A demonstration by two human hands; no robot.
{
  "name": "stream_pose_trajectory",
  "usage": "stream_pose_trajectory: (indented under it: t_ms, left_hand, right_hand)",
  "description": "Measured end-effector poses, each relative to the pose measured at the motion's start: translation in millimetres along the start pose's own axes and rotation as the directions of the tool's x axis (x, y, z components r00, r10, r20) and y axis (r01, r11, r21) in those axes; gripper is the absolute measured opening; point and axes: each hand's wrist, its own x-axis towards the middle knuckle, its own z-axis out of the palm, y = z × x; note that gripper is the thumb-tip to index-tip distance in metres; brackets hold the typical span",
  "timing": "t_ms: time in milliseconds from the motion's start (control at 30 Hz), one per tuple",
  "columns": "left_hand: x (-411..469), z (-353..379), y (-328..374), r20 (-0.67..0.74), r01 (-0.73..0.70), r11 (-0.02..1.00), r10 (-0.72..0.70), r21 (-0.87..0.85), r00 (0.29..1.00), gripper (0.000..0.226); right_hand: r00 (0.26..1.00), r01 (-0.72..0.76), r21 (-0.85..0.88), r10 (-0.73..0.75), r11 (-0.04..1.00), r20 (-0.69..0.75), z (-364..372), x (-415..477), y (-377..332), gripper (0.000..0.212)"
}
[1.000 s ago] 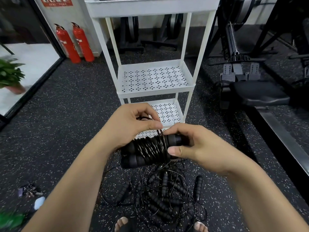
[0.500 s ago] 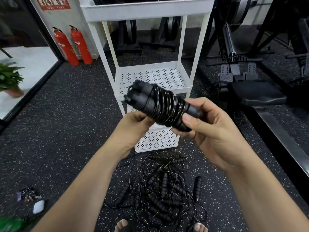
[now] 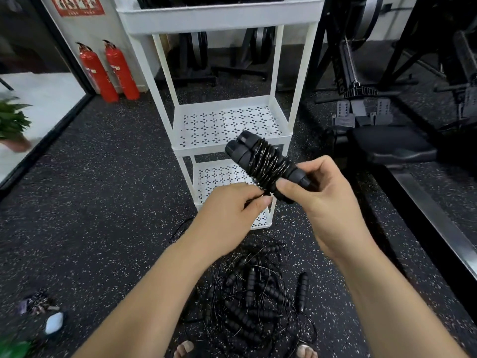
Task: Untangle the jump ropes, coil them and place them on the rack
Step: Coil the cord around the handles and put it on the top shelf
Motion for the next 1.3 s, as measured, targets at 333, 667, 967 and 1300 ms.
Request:
stream_pose_trajectory:
  t_ms: [333,667,967,1300]
  left_hand:
    - [-10.2,-10.3,-0.7,-0.141,0.178,0.975,-0.197,-0.133,0.970,0.024]
    - [-12.0,-6.0,8.7,-0.453,0.059,0.989,-0.116,-0.137,0.884,0.007]
    - [-22.4,-0.8,30.5,-0.449,-0.078,0.949,-0.071,-0.306,0.891,0.018]
    - [-26.1,18.7,35.6,-0.356,-0.137,0.892,-0.028,-0.430,0.934,0.028]
  right_hand:
    - [0.958,-0.074,-0.243,0.137,0.967,0.253,-0.8,1.8,2.0,0.053]
    - [0.993,-0.116,-0.014,0.116,0.993,0.028,17.9,-9.7,2.8,0.031]
    - [0.972,-0.202,0.267,0.226,0.942,-0.059,27.6,-9.6,1.8,0.033]
    - [0.914,-0.355,0.568,0.405,0.742,0.043,20.0,-4.8,-7.1,0.030]
